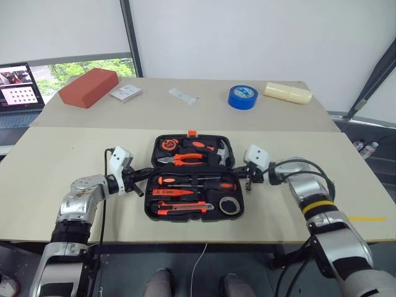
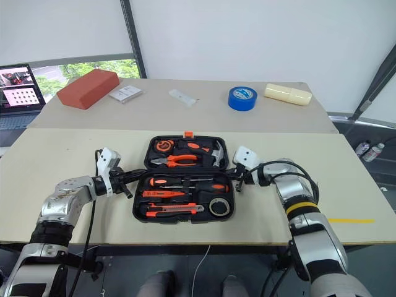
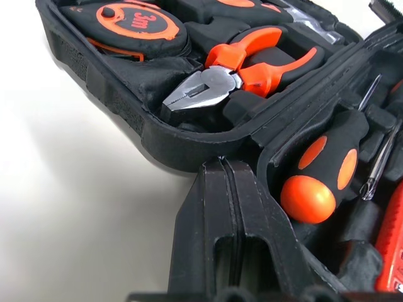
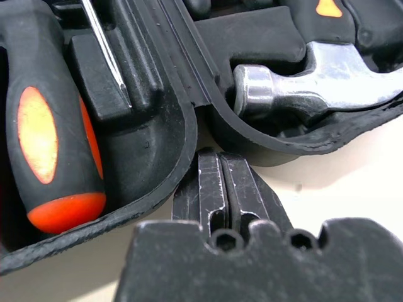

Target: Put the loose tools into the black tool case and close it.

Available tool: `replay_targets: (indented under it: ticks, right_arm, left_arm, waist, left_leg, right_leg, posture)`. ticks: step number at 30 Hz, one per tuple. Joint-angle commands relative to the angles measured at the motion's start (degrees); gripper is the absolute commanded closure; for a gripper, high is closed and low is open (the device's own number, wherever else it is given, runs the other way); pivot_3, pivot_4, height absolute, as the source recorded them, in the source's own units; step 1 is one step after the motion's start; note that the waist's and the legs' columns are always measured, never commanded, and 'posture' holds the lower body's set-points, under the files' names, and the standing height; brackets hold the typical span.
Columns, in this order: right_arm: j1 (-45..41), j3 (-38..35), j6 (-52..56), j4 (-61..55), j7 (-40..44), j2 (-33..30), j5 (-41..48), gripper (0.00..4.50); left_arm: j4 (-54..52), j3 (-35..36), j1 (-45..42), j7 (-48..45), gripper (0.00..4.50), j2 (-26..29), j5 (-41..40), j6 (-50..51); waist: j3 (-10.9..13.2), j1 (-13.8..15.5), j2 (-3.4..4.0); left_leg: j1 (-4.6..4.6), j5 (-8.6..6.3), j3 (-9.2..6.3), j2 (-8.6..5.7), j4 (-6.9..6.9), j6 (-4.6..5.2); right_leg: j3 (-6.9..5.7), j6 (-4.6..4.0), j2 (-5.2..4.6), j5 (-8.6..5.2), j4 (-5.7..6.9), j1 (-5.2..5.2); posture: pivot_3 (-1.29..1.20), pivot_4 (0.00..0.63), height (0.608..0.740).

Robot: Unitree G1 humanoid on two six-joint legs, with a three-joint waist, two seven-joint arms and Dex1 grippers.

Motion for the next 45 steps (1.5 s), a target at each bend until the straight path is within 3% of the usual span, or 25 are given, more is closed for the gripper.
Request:
replay_targets:
  ticks: [1, 3, 6, 11, 13, 16, 17, 21, 29, 33, 35, 42, 45]
  right_arm:
    - [1.7, -0.84, 5.94, -8.61, 1.05, 0.68, 3.11, 4.4]
    - [1.98, -2.14, 6.92, -8.65, -0.88, -0.34, 2.86, 4.46]
    - [1.55, -3.86, 8.02, -8.38, -0.86, -2.74, 2.98, 3.67]
    - [0.04, -6.92, 20.51, -15.4, 6.31, -6.48, 11.01, 1.96]
    - [-2.9, -7.64, 32.63, -17.7, 1.45, -7.06, 10.78, 1.29]
    - [-7.62, -4.17, 45.78, -17.64, 0.59, -7.84, 9.52, 0.25]
    - [-10.25, -3.5, 50.29, -15.7, 0.41, -6.83, 10.02, 0.01]
    - [-16.56, -1.19, 57.34, -9.18, -1.45, -3.57, 9.66, 0.01]
    - [-22.43, 0.23, 48.93, 5.51, -10.51, 2.78, 4.94, 0.01]
    - [-24.55, -0.65, 46.95, 12.26, -12.77, 4.41, 4.27, 1.25]
    - [-25.37, -0.73, 46.44, 14.85, -13.32, 4.81, 3.8, 1.95]
    - [-26.41, -3.29, 46.15, 19.42, -15.69, 5.56, 4.0, 4.38]
    - [-26.05, -6.21, 44.31, 19.21, -16.84, 5.93, 5.5, 4.5]
  left_arm:
    - [-5.55, -0.15, 1.24, 1.61, 4.5, -1.61, -1.15, 1.94]
    - [-5.94, 2.54, 1.87, 4.41, 4.24, -0.75, -1.76, 3.66]
    - [-7.2, 4.1, 3.46, 0.99, 3.45, 2.92, -2.95, 5.0]
    - [-11.72, 9.34, 1.91, 2.09, 1.62, 9.92, -9.88, 22.91]
    - [-12.58, 11.15, -1.26, 4.29, 0.96, 10.18, -12.53, 28.27]
    - [-11.77, 10.43, -6.66, 7.9, 0.0, 10.16, -13.87, 38.19]
    - [-10.16, 10.19, -9.72, 9.99, 0.0, 8.97, -14.21, 41.76]
    - [-5.23, 7.36, -15.58, 15.98, 0.0, 5.78, -10.82, 45.51]
    - [1.5, 4.08, -19.12, 18.71, 0.0, 3.42, -7.17, 42.87]
    - [3.88, 3.53, -19.99, 19.2, 0.0, 2.83, -6.1, 42.13]
    - [5.33, 3.59, -20.36, 19.4, 0.51, 2.19, -5.69, 41.59]
    - [9.43, 4.53, -21.43, 20.58, 2.97, 0.13, -4.66, 38.97]
    - [9.46, 5.96, -20.75, 20.88, 4.13, -0.63, -5.17, 37.23]
  waist:
    - [0.0, -0.08, 0.0]
    - [0.0, -0.11, 0.0]
    - [0.0, -0.29, -0.01]
    - [0.03, -0.88, -0.03]
    - [0.04, -0.93, -0.03]
    - [0.04, -0.83, -0.04]
    - [0.04, -0.87, -0.04]
    - [0.04, -0.96, -0.03]
    - [0.08, -1.21, -0.07]
    - [0.09, -1.22, -0.06]
    - [0.09, -1.24, -0.06]
    - [0.09, -1.31, -0.06]
    - [0.09, -1.32, -0.06]
  left_leg:
    - [0.01, 0.0, -0.01, 0.0, 0.02, 0.0]
    - [0.02, 0.01, -0.02, 0.01, 0.02, 0.0]
    - [0.01, 0.01, -0.04, 0.01, 0.02, 0.0]
    - [0.01, 0.01, -0.06, 0.02, 0.01, 0.0]
    - [0.02, 0.01, -0.07, 0.02, 0.02, 0.0]
    - [0.03, 0.12, -0.1, 0.01, 0.1, 0.04]
    - [0.07, 0.15, -0.11, 0.0, 0.13, 0.05]
    - [0.12, 0.2, -0.16, -0.01, 0.22, 0.11]
    - [-0.02, 0.21, -0.16, -0.04, 0.07, 0.11]
    - [-0.03, 0.21, -0.16, -0.05, 0.06, 0.11]
    - [-0.02, 0.21, -0.16, -0.05, 0.07, 0.11]
    - [0.04, 0.24, -0.18, -0.06, 0.14, 0.06]
    - [0.1, 0.28, -0.19, -0.05, 0.15, 0.03]
  right_leg:
    - [0.0, 0.0, 0.01, 0.0, 0.01, 0.0]
    - [0.0, 0.0, 0.01, 0.01, 0.02, 0.01]
    - [0.0, 0.01, 0.02, 0.01, 0.03, -0.01]
    - [0.01, 0.01, 0.03, 0.01, 0.05, -0.02]
    - [0.0, 0.01, 0.02, 0.01, 0.05, 0.0]
    - [0.0, 0.03, 0.01, 0.04, 0.18, -0.01]
    - [0.0, 0.03, 0.01, 0.03, 0.26, 0.01]
    - [0.01, 0.02, 0.03, 0.04, 0.48, -0.02]
    - [0.04, -0.01, 0.04, 0.05, 0.51, -0.24]
    - [0.03, -0.01, 0.03, 0.05, 0.49, -0.21]
    - [0.03, 0.0, 0.03, 0.05, 0.5, -0.19]
    - [0.03, -0.01, 0.03, 0.08, 0.61, -0.13]
    - [0.03, -0.01, 0.02, 0.11, 0.65, -0.1]
  posture:
    - [0.0, 0.15, 0.74]
    - [0.0, 0.15, 0.74]
    - [0.0, 0.15, 0.74]
    - [0.0, 0.15, 0.74]
    - [0.0, 0.15, 0.74]
    - [0.0, 0.15, 0.74]
    - [0.0, 0.15, 0.74]
    - [0.0, 0.15, 0.74]
    - [0.0, 0.15, 0.74]
    - [0.0, 0.15, 0.74]
    - [0.0, 0.15, 0.74]
    - [0.0, 0.15, 0.74]
    - [0.0, 0.15, 0.74]
